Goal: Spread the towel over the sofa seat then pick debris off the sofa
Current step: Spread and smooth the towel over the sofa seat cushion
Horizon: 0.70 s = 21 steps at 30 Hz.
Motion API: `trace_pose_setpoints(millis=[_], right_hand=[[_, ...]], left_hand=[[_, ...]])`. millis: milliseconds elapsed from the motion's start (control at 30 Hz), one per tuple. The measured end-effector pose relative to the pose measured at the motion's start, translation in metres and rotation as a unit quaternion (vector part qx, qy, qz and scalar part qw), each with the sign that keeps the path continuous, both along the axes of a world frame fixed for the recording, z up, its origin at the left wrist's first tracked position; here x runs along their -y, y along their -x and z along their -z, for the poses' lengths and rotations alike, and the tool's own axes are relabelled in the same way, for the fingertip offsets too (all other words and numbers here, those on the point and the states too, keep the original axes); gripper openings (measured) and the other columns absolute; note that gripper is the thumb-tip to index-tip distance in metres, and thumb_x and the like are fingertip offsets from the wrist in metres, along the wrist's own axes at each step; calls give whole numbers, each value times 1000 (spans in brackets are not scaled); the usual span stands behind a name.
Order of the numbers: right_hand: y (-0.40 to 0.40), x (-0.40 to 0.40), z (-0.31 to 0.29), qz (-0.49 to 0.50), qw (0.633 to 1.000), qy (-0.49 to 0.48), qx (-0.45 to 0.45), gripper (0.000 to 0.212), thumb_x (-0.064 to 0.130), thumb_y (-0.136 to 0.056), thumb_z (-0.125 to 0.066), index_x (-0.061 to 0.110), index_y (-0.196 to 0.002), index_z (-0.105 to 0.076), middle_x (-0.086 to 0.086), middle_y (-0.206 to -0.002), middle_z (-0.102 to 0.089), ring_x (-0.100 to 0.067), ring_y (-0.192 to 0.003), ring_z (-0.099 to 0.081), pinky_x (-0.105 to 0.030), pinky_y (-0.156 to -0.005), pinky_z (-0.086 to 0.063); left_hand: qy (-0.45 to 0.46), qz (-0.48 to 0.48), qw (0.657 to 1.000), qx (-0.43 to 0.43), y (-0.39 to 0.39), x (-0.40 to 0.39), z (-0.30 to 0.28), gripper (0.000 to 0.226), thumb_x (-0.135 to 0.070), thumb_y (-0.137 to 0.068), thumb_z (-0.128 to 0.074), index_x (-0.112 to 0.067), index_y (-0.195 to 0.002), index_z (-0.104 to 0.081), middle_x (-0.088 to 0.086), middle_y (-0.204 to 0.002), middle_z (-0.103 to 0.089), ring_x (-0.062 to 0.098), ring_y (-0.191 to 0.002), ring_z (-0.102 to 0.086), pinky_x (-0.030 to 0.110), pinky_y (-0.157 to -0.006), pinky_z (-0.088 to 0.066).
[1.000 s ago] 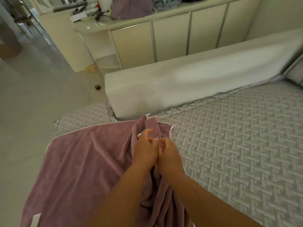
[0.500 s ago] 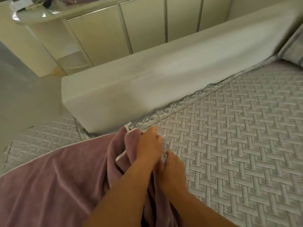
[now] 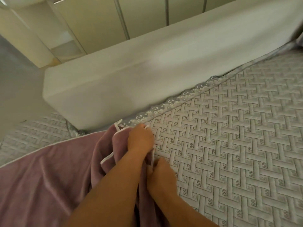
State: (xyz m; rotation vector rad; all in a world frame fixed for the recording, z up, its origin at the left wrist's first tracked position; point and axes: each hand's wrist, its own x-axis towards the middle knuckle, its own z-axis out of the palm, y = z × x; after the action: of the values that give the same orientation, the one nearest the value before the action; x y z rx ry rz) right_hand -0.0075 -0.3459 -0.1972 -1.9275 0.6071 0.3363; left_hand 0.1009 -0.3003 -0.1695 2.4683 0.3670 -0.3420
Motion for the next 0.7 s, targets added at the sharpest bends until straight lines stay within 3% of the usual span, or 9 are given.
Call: trace_pose_setpoints(millis=[100, 233, 300, 400, 533, 600, 700], right_hand=[[-4, 7, -6, -13, 999, -24, 17, 17, 31, -89, -40, 25, -77, -51, 6, -76, -58, -7, -66, -52, -27, -61, -44], [-15, 34, -16, 17, 994, -109, -3, 6, 27, -91, -44, 21, -89, -44, 10, -75, -53, -2, -65, -49, -19, -55, -35], [-22, 53, -21, 33, 992, -120, 11, 6, 25, -92, -46, 22, -92, -41, 11, -73, -54, 1, -62, -50, -15, -50, -31], [-39, 92, -34, 57, 993, -95, 40, 8, 31, -93, -43, 26, -93, -37, 8, -72, -57, -4, -61, -55, -20, -47, -34], [-75, 148, -43, 86, 992, -49, 78, 13, 36, -94, -38, 24, -89, -41, 7, -68, -58, -9, -58, -54, -27, -48, -36], [-96, 180, -45, 96, 991, -28, 87, 14, 36, -94, -39, 24, -86, -43, 8, -69, -56, -7, -59, -52, -28, -49, -34], [-127, 229, -42, 108, 989, 10, 103, 13, 35, -92, -43, 24, -86, -45, 12, -70, -52, -8, -61, -48, -31, -58, -35]], left_hand=[[91, -65, 992, 55, -10, 14, -16, 20, -23, -94, -39, -14, -89, -55, -1, -75, -61, 20, -75, -58, 31, -68, -42], [110, -105, 983, 103, -30, 51, -39, 22, -25, -94, -40, -12, -89, -57, -3, -74, -55, 16, -73, -51, 29, -64, -37], [133, -110, 976, 135, -41, 70, -49, 21, -25, -94, -42, -12, -87, -58, -1, -74, -55, 18, -74, -52, 31, -64, -41], [149, -138, 966, 157, -61, 97, -56, 22, -31, -92, -46, -15, -85, -59, 6, -83, -61, 28, -83, -60, 42, -77, -52], [191, -174, 955, 147, -90, 129, -52, 39, -52, -76, -50, -19, -82, -68, 12, -88, -69, 32, -85, -67, 49, -77, -57], [215, -174, 950, 147, -101, 153, -54, 31, -43, -84, -53, -18, -83, -69, 13, -87, -70, 30, -76, -69, 44, -72, -60], [246, -164, 944, 147, -118, 192, -54, 27, -33, -93, -50, -12, -93, -67, 6, -75, -64, 9, -49, -62, 30, -61, -58]])
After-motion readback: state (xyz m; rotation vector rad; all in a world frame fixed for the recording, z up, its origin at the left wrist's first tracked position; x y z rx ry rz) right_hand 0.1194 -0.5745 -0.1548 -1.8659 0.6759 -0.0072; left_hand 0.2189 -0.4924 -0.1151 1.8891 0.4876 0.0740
